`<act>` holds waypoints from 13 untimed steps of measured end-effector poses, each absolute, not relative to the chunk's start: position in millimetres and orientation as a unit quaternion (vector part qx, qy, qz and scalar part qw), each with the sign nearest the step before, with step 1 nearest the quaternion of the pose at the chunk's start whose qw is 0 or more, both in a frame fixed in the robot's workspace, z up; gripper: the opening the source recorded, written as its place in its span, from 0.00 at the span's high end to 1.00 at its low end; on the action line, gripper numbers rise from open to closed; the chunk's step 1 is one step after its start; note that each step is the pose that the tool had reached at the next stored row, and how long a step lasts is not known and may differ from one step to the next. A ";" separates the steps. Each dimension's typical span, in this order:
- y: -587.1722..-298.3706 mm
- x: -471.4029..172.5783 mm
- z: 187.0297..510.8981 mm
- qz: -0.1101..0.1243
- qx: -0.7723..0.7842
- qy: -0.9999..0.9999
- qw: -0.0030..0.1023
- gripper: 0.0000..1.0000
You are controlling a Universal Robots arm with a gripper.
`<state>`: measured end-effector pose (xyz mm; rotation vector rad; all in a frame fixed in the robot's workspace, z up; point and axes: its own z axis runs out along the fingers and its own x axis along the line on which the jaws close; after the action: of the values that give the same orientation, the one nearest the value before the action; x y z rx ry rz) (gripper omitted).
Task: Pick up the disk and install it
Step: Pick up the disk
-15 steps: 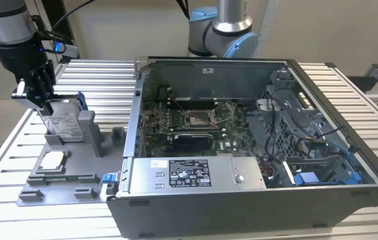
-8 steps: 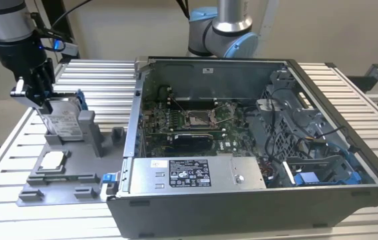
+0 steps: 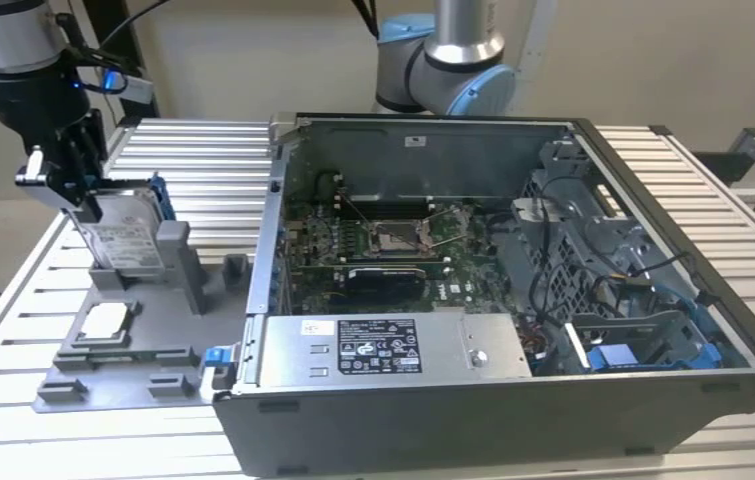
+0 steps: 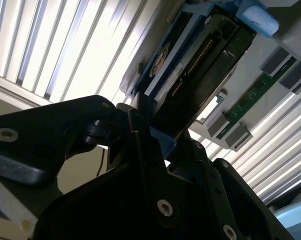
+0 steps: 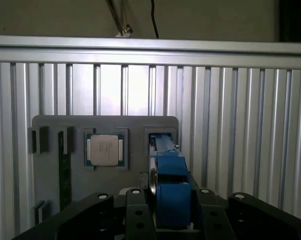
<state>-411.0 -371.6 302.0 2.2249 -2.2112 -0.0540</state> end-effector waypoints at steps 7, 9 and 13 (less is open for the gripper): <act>-371.7 -410.9 313.0 -0.017 0.709 -0.705 0.002 1.00; -371.7 -410.9 315.8 -0.017 0.709 -0.705 0.002 1.00; -371.6 -411.0 318.2 -0.017 0.709 -0.705 0.002 1.00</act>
<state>-411.0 -371.6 318.2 2.2251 -2.2112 -0.0540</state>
